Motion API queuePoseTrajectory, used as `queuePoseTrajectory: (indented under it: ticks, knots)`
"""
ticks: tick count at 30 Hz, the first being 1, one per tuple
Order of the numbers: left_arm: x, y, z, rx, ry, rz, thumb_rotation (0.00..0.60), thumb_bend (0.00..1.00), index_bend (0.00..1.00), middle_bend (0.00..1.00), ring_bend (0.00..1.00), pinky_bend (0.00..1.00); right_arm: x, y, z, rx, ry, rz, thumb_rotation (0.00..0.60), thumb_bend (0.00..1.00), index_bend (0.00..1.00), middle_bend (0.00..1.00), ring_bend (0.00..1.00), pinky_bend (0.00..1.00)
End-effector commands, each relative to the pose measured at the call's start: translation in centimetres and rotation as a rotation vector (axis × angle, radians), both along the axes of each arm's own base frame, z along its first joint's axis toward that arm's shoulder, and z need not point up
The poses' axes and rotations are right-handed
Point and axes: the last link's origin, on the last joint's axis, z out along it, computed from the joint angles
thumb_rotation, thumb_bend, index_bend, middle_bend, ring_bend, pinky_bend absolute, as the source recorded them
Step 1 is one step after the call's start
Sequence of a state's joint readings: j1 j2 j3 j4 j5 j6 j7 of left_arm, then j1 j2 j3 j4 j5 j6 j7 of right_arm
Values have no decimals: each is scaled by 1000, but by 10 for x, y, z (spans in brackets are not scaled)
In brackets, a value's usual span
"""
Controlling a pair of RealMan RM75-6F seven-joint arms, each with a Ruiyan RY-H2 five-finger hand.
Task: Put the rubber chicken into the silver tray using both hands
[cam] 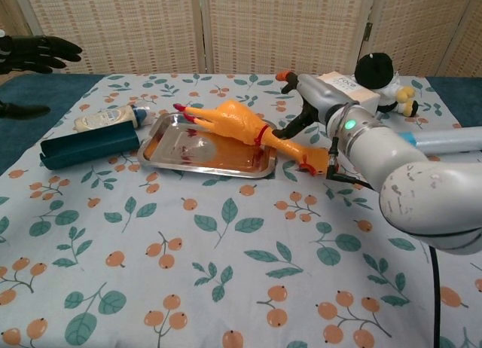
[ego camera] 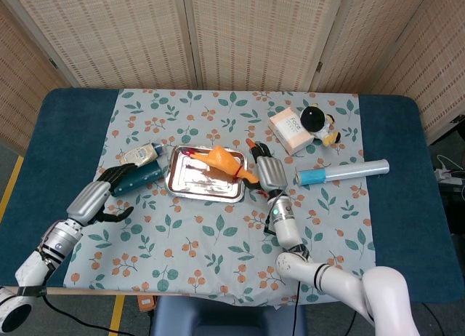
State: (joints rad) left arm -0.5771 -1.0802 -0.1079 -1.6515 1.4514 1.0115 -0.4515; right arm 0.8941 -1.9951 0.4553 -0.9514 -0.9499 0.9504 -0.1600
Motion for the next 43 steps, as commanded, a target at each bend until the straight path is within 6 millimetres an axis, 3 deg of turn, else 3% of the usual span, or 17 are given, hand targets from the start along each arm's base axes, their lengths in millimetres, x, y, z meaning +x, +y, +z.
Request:
queuePoseTrajectory:
  ticks: [1, 7, 12, 16, 20, 25, 29, 33, 36, 43]
  knots:
    - [2, -2, 1, 1, -1, -9, 600, 365, 0, 0, 0, 0, -1, -1, 11, -21, -13, -5, 600, 225, 46, 106, 110, 363]
    - [4, -13, 5, 19, -6, -40, 600, 365, 0, 0, 0, 0, -1, 4, 36, -47, -36, 23, 600, 220, 46, 105, 108, 359]
    - [-19, -40, 26, 61, 34, -40, 600, 377, 0, 0, 0, 0, -10, 33, 81, -60, 12, 116, 600, 215, 38, 58, 70, 303]
    - [-59, -71, 48, 111, 117, 21, 600, 389, 0, 0, 0, 0, -35, 84, 129, -51, 133, 199, 600, 213, 8, 32, 42, 229]
    - [-102, -105, 58, 188, 148, 118, 600, 389, 0, 0, 0, 0, -79, 152, 177, -49, 332, 214, 600, 212, 0, 22, 23, 178]
    - [-138, -122, 49, 229, 198, 200, 600, 391, 0, 0, 0, 0, -133, 208, 198, -54, 486, 146, 600, 213, 0, 0, 0, 54]
    - [-134, -132, 59, 299, 247, 157, 600, 397, 0, 0, 0, 0, -164, 241, 210, -142, 433, 96, 600, 212, 0, 0, 0, 3]
    - [-133, -136, 61, 360, 288, 136, 600, 397, 0, 0, 0, 0, -190, 261, 215, -227, 405, 55, 600, 213, 0, 0, 0, 0]
    - [-129, -135, 58, 381, 288, 136, 600, 398, 0, 0, 0, 0, -203, 267, 217, -230, 412, 32, 600, 212, 0, 0, 0, 0]
    - [-120, -139, 53, 387, 280, 100, 600, 399, 0, 0, 0, 0, -211, 265, 231, -220, 391, -4, 600, 212, 0, 0, 0, 0]
